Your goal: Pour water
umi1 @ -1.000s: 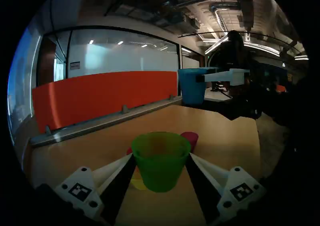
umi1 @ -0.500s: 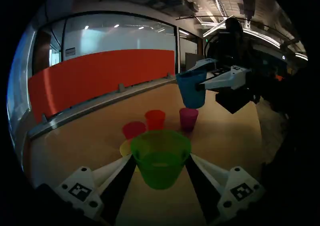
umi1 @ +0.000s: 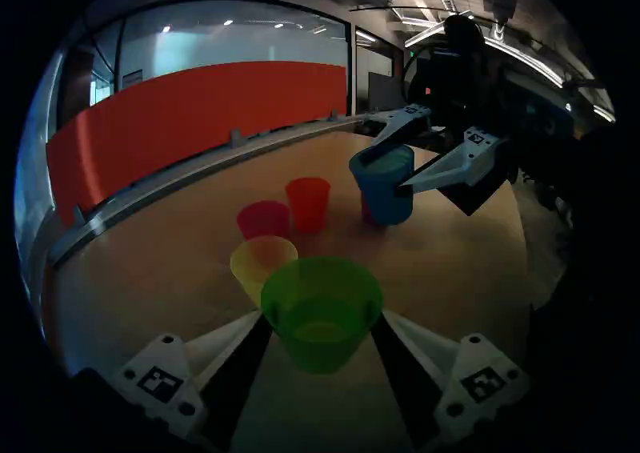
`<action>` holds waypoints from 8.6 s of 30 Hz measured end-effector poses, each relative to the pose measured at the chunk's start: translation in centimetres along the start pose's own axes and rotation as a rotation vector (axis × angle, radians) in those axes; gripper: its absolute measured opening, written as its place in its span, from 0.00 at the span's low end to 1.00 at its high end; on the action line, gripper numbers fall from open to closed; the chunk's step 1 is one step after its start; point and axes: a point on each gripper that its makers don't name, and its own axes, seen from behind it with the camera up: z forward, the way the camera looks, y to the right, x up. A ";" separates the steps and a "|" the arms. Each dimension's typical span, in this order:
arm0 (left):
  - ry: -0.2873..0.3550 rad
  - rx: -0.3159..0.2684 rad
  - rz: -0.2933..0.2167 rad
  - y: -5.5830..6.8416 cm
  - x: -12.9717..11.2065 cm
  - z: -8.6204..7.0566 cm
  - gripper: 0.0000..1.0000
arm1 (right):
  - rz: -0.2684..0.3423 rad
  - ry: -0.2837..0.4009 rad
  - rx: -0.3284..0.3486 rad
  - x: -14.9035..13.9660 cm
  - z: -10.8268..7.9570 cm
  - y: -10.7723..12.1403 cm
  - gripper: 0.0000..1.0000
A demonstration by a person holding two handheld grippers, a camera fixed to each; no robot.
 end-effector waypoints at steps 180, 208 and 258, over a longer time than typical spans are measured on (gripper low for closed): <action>0.548 0.849 -0.238 -13.5 1.5 -11.8 0.91 | 0.302 0.406 -0.956 -4.2 -21.2 12.1 1.00; 0.535 0.852 -0.239 -13.3 0.4 -8.9 0.91 | 0.308 0.388 -0.968 -4.4 -21.1 12.1 1.00; 0.496 0.836 -0.247 -13.7 -0.2 -7.2 0.91 | 0.327 0.422 -0.966 -4.8 -22.1 12.1 1.00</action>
